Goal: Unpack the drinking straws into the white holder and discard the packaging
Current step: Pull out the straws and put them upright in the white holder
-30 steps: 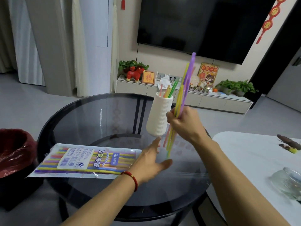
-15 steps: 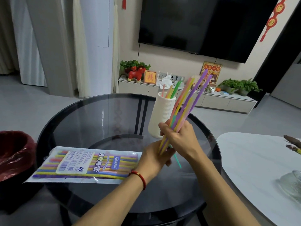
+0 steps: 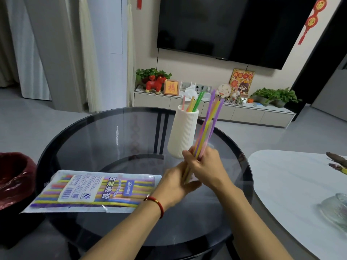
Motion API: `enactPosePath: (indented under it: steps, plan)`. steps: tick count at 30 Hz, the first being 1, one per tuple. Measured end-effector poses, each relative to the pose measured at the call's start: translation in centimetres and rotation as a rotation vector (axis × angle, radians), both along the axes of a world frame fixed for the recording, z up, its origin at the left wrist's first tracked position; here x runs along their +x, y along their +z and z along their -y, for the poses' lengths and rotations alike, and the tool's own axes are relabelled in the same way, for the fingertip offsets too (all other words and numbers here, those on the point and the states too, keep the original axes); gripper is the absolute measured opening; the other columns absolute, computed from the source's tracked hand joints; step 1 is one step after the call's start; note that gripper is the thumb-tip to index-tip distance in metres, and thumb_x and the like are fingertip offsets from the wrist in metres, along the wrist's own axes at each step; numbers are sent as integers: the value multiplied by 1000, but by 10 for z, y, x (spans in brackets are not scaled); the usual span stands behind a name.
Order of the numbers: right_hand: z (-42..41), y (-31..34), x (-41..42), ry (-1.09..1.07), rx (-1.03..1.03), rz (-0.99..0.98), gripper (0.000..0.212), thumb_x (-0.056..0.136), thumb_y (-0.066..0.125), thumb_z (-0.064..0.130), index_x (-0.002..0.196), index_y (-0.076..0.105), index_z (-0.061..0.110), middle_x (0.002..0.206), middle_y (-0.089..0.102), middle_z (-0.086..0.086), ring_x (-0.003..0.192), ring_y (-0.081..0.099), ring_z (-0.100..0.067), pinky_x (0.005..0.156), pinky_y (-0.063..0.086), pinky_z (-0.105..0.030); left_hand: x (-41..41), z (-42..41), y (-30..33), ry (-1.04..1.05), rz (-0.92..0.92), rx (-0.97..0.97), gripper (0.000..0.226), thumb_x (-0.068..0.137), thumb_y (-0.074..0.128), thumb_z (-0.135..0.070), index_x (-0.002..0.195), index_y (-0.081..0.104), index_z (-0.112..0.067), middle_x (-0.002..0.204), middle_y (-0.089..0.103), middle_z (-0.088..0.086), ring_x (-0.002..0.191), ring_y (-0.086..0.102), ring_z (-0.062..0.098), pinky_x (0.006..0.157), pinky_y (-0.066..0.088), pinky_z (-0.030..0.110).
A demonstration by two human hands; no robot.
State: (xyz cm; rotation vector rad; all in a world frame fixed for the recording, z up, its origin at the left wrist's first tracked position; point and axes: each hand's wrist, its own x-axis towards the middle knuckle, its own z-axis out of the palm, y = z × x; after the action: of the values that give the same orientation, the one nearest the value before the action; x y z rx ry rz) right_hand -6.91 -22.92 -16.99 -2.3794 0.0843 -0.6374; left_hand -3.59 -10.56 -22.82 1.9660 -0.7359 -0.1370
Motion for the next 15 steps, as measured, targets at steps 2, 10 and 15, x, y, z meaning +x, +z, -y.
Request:
enactPosePath:
  steps: [2,10,15]
  plan:
    - [8,-3,0,-11,1,31,39,99,62,25,70,66,0,64,67,-18,61,65,-32,61,57,-51,4,-10,1,-34,-36,82,54,75,75,-30,126,55,-31,116,65,-9,109,62,7,90,53,26]
    - [5,-27,0,61,-137,-69,36,97,64,27,73,64,0,65,65,-19,60,63,-34,61,55,-51,11,-48,1,143,39,-10,46,78,54,2,111,63,-28,109,66,-9,107,62,5,95,51,24]
    - [-2,-44,-5,90,-103,-170,29,98,67,25,79,69,3,72,71,-14,65,68,-27,68,59,-48,9,-54,-3,127,85,48,40,83,58,-4,113,63,-29,113,65,-11,109,59,4,99,52,31]
